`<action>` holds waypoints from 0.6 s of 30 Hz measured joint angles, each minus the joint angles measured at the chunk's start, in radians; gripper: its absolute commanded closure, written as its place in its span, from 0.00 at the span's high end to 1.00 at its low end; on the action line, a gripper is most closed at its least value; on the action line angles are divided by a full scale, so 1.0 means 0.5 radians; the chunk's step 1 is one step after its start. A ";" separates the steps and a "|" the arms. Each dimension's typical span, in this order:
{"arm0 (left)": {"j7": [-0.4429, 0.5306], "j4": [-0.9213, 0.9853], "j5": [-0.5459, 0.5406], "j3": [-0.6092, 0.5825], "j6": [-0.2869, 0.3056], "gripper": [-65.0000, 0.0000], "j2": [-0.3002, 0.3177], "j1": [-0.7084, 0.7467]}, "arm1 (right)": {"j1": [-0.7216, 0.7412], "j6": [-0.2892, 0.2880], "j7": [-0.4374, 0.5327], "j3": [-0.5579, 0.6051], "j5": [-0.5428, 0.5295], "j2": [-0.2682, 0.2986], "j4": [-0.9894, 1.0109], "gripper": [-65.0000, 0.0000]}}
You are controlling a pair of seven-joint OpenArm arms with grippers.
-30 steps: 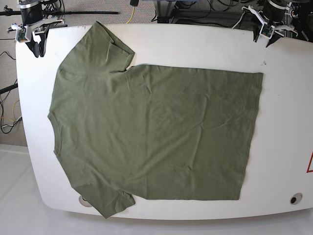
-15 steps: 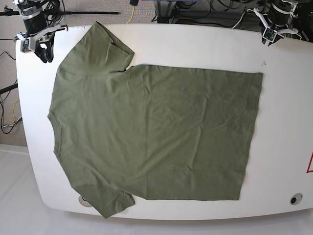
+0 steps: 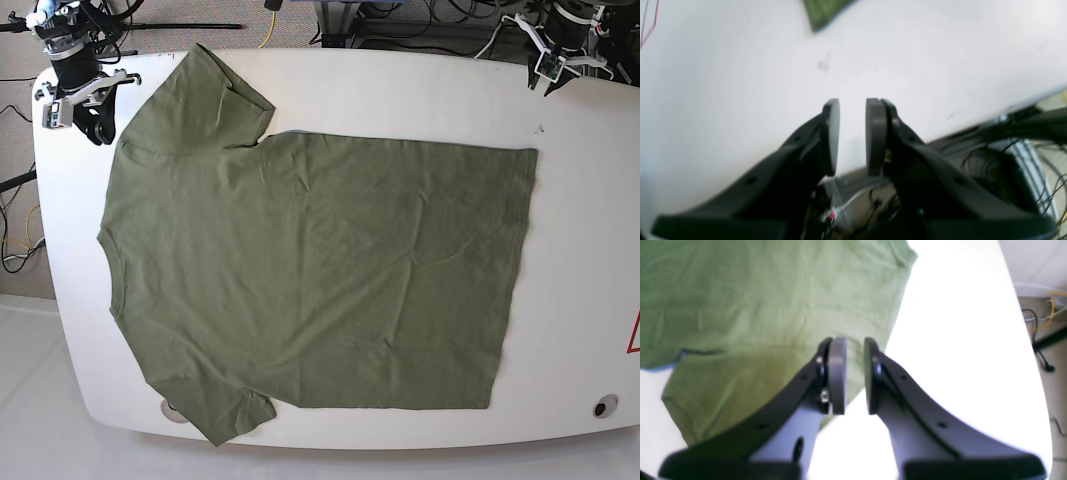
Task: Fold the T-shirt properly
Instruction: 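Move both grippers down toward the shirt's shoulder corners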
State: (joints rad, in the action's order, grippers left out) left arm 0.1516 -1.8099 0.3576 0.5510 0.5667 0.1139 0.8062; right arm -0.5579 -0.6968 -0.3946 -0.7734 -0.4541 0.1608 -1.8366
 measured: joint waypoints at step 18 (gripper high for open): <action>-0.378 -0.039 -0.052 -0.036 -0.120 0.30 0.024 -0.107 | 0.092 0.004 -0.171 0.021 0.098 -0.075 0.069 0.38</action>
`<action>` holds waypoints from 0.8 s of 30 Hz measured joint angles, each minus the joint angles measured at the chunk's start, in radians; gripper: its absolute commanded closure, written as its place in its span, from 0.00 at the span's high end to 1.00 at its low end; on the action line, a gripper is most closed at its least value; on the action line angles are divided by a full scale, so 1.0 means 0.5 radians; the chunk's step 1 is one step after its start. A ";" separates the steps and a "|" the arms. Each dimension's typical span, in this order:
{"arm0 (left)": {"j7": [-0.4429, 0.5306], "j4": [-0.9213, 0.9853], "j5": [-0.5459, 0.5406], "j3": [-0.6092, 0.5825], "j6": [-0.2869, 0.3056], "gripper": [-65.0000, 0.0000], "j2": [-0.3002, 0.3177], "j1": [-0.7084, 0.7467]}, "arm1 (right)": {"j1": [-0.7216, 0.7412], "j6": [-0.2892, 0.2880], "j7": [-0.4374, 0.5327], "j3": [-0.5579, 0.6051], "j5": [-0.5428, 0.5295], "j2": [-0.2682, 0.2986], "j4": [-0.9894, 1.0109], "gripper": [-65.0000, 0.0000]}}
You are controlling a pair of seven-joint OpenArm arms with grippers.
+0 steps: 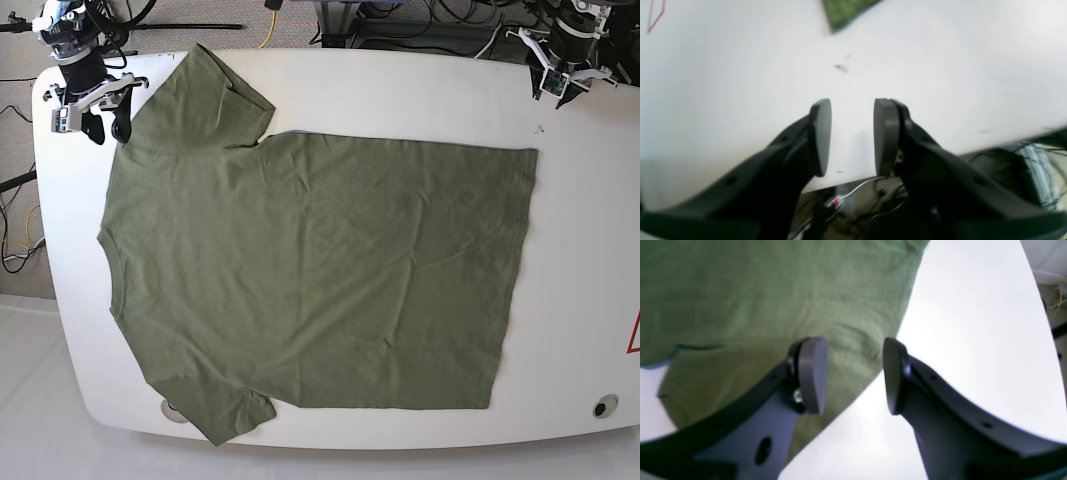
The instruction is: Fold the T-shirt properly
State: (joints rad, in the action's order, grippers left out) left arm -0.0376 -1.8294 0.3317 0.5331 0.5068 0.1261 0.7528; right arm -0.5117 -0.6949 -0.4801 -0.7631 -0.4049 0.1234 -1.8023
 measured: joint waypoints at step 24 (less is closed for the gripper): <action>0.062 -0.020 0.006 0.027 0.016 0.30 -0.002 -0.015 | 0.014 0.012 -0.047 -0.004 -0.156 -0.063 0.343 0.41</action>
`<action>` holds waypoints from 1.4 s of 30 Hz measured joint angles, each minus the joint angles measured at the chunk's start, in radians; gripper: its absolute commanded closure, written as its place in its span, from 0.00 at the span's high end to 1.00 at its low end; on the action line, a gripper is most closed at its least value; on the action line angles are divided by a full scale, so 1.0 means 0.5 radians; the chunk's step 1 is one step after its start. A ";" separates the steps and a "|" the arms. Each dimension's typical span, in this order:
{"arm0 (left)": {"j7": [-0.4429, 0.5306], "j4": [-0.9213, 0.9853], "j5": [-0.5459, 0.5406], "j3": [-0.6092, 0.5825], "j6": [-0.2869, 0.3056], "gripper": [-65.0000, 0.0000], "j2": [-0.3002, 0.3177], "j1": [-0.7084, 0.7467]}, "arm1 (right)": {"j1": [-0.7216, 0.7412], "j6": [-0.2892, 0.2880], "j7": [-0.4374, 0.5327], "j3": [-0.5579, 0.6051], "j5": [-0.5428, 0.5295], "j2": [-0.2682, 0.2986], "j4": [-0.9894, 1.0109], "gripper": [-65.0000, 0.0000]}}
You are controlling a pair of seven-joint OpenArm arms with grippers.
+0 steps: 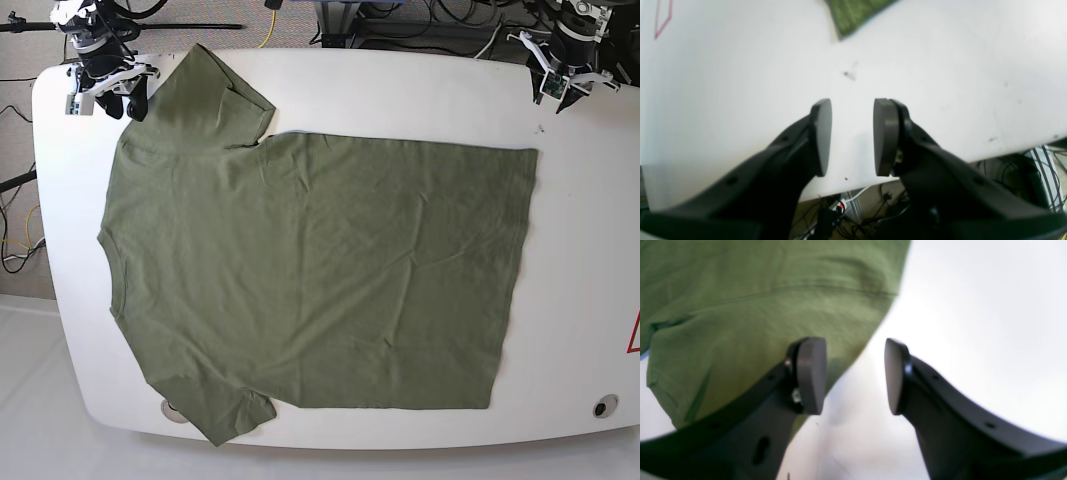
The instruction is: Fold the T-shirt properly
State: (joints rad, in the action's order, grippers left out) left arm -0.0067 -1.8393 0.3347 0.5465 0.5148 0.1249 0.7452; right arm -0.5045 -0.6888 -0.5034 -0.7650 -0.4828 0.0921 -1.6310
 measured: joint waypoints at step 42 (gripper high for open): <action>0.006 -0.004 -0.050 -0.039 -0.003 0.31 -0.013 -0.046 | 0.193 -0.037 -0.218 0.182 -0.153 0.024 0.177 0.48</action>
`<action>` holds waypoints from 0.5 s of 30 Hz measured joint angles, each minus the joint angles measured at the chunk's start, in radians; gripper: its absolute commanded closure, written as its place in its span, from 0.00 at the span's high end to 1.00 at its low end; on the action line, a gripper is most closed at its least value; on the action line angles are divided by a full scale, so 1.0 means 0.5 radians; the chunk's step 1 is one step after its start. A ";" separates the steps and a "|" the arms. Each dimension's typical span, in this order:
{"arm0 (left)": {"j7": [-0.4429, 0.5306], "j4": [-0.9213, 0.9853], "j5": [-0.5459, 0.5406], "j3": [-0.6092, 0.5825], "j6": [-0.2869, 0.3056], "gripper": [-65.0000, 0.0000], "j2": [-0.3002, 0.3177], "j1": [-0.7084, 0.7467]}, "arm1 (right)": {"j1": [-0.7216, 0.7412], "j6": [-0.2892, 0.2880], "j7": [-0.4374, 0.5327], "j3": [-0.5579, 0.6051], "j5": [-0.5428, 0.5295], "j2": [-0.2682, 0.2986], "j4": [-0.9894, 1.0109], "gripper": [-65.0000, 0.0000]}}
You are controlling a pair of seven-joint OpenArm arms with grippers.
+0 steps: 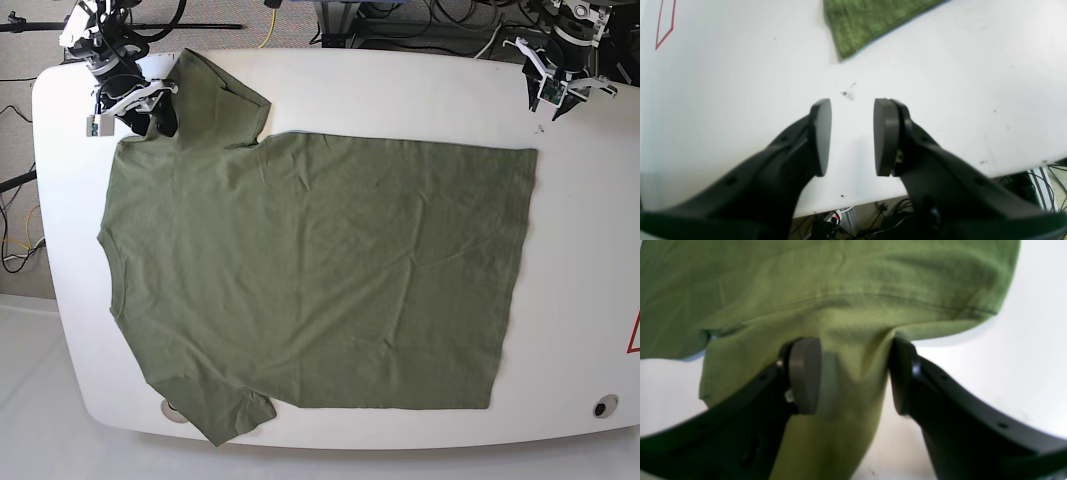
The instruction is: Fold the T-shirt properly
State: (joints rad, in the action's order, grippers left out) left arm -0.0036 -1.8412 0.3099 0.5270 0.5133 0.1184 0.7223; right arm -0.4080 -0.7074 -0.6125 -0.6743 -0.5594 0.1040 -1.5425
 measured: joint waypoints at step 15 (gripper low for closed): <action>0.003 -0.003 -0.007 0.004 -0.002 0.31 -0.008 -0.014 | 0.017 -0.001 0.006 0.044 -0.046 -0.047 0.040 0.31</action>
State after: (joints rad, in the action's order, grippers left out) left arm -0.0021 -1.8427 0.3065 0.5289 0.5125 0.1146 0.7151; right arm -0.3996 -0.7078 -0.6094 -0.6521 -0.5823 0.0803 -1.5227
